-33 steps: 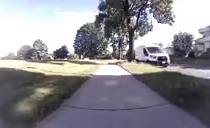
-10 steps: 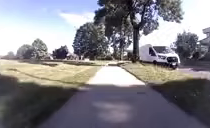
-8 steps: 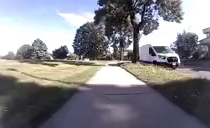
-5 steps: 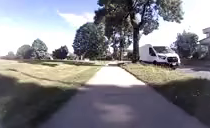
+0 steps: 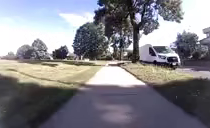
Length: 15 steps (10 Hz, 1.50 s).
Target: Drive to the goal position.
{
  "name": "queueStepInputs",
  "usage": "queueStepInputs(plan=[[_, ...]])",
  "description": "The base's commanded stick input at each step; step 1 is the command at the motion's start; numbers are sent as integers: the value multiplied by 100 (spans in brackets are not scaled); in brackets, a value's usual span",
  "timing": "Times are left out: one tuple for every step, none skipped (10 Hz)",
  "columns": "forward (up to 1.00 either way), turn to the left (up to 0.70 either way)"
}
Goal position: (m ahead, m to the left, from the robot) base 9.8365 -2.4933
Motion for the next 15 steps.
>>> queueStepInputs(plan=[[7, 0], [7, 0], [8, 0], [7, 0], [7, 0], [8, 0], [7, 0], [7, 0], [7, 0], [8, 0], [8, 0], [7, 0], [7, 0], [7, 0], [7, 0]])
